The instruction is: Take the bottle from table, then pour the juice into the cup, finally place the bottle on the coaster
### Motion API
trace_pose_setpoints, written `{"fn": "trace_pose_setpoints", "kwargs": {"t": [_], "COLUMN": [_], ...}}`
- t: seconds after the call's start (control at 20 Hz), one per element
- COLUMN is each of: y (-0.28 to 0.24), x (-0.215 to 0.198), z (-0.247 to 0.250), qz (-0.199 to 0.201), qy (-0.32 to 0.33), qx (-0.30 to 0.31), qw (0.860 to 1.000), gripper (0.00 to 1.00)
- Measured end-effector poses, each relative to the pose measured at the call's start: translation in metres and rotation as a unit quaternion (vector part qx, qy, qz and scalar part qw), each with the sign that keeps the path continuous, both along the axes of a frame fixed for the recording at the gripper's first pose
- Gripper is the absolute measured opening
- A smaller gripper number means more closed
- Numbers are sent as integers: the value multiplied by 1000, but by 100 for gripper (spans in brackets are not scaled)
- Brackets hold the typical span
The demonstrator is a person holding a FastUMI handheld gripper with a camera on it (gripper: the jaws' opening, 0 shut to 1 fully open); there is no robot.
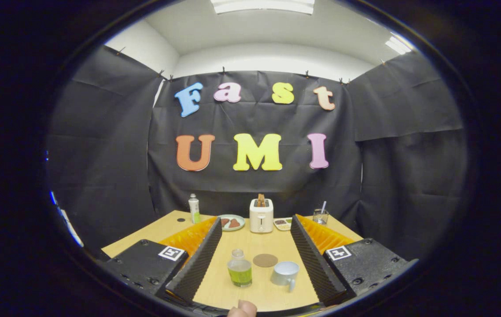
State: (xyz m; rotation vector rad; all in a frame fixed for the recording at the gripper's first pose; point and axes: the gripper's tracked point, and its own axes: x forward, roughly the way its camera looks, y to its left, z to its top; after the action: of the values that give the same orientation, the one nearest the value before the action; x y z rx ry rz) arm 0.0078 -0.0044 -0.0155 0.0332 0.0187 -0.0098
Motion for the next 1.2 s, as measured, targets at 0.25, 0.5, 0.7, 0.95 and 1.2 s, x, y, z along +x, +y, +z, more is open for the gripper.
{"fn": "trace_pose_setpoints", "kwargs": {"t": [0.25,0.5,0.7,0.95,1.2], "y": [2,6,11,22,33], "x": [14,31,50,77,101], "z": [-21,-49,-75,-116,-150], "qz": [7,-1,-3,2,2], "qy": [11,36,50,87,106], "qx": [12,-11,-21,-24,-35], "qw": [1000,999,999,996,994], "gripper": [100,100,100,100,100]}}
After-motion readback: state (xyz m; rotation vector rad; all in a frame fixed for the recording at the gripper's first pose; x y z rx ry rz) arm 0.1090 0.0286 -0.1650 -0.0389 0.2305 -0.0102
